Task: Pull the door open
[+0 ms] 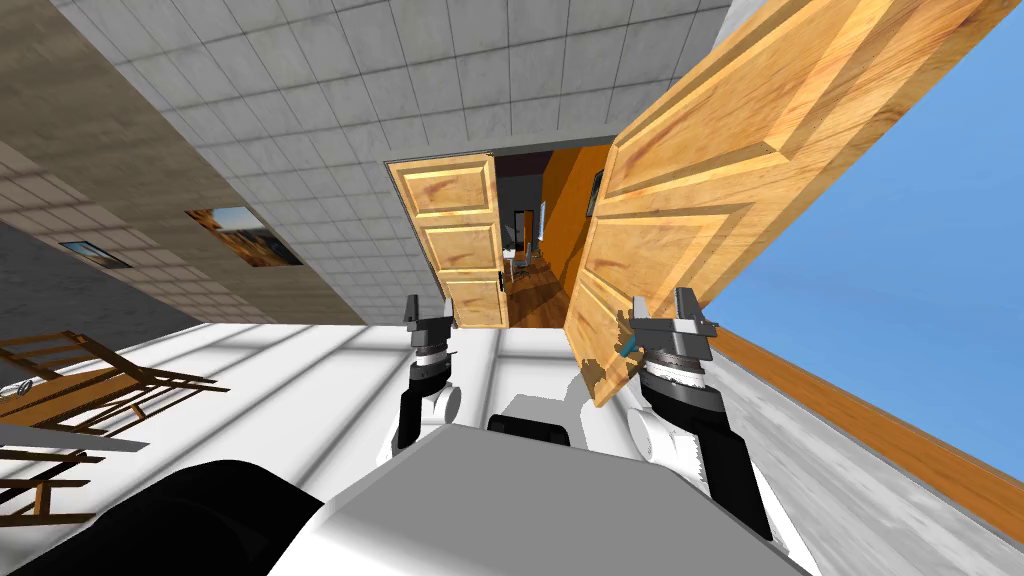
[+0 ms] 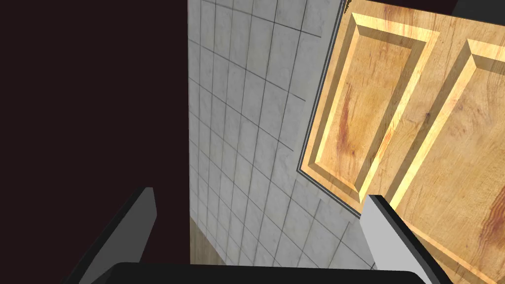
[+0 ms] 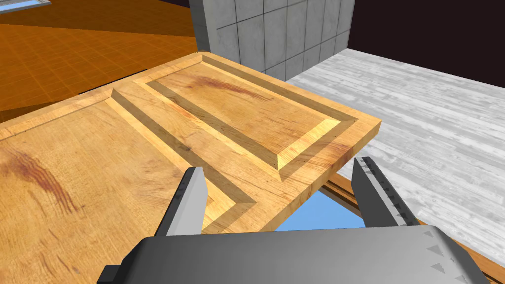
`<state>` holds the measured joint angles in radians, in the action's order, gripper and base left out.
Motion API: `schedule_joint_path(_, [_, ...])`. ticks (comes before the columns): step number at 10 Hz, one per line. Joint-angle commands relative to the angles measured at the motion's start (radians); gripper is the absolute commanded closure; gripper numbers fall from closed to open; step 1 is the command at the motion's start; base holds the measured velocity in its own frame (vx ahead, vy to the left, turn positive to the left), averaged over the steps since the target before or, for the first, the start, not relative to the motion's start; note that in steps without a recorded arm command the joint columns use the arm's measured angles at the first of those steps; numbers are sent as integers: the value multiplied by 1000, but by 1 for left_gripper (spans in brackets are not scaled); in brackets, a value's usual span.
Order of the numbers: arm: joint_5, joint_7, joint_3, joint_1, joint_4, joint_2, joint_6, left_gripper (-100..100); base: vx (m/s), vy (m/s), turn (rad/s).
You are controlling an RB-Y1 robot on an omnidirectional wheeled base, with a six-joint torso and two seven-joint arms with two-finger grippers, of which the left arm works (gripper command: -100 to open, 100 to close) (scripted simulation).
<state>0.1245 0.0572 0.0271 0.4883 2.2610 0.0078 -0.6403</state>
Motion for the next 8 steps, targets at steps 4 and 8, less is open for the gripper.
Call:
schedule_joint_path(4, [27,65,1,-36,-89,19,-12,-100,78,18,-42])
schedule_joint_path(8, [63,150,3,-82,-206,38,-28,-100,96,21,-52])
